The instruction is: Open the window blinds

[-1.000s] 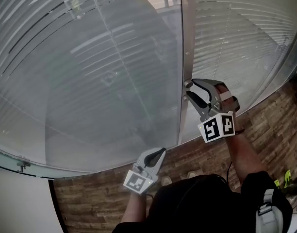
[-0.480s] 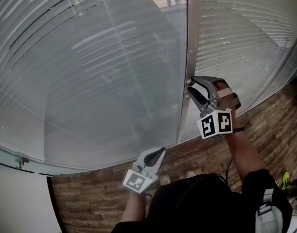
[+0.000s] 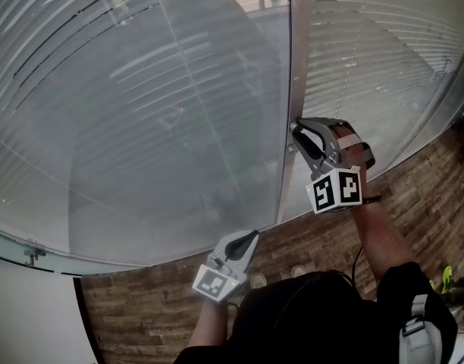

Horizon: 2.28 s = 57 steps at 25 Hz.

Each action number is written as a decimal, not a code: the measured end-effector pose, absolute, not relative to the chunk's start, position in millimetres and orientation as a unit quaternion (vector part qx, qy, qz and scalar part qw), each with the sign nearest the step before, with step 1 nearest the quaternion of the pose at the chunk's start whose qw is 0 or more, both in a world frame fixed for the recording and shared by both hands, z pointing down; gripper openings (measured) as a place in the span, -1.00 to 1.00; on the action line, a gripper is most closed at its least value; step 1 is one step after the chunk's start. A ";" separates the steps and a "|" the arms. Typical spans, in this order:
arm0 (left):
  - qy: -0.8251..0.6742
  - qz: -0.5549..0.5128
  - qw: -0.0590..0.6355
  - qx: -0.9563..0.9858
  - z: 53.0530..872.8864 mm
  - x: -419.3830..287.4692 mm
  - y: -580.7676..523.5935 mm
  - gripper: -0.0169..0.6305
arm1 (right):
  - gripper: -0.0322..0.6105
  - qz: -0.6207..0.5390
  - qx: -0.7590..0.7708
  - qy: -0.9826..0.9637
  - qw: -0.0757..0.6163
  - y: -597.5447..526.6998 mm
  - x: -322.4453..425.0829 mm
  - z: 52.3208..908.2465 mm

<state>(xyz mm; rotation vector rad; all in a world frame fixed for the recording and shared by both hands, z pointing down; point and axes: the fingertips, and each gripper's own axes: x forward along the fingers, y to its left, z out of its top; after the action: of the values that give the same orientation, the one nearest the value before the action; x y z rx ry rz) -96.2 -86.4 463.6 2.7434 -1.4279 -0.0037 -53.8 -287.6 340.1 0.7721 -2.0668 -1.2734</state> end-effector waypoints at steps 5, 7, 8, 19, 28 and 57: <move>-0.462 -0.001 0.027 0.887 464.5 -95.9 -86.3 -0.93 | -0.50 -0.455 0.300 -0.793 0.274 -287.3 -53.1 338.9; -0.462 -0.001 0.026 0.886 464.5 -96.3 -86.2 -0.93 | -0.49 -0.442 0.304 -0.801 0.267 -287.6 -53.0 338.2; -0.462 -0.001 0.025 0.886 464.7 -96.4 -86.1 -0.93 | -0.50 -0.434 0.307 -0.805 0.264 -287.8 -53.0 337.8; -0.466 0.000 0.028 0.884 468.5 -100.4 -82.8 -0.93 | -0.49 -0.317 0.337 -0.866 0.191 -288.5 -50.8 334.3; -0.459 0.003 0.033 0.888 471.0 -99.0 -84.8 -0.93 | -0.49 -0.172 0.353 -0.916 0.085 -294.9 -47.5 333.3; -0.453 0.005 0.036 0.891 474.0 -95.5 -85.3 -0.94 | -0.48 0.074 0.350 -0.930 -0.081 -300.4 -38.9 331.3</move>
<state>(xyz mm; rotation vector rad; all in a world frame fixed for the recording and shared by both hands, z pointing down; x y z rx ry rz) -95.5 -85.3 474.0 2.7353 -1.3916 0.0139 -38.9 -300.4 331.3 1.1585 -3.0833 0.2456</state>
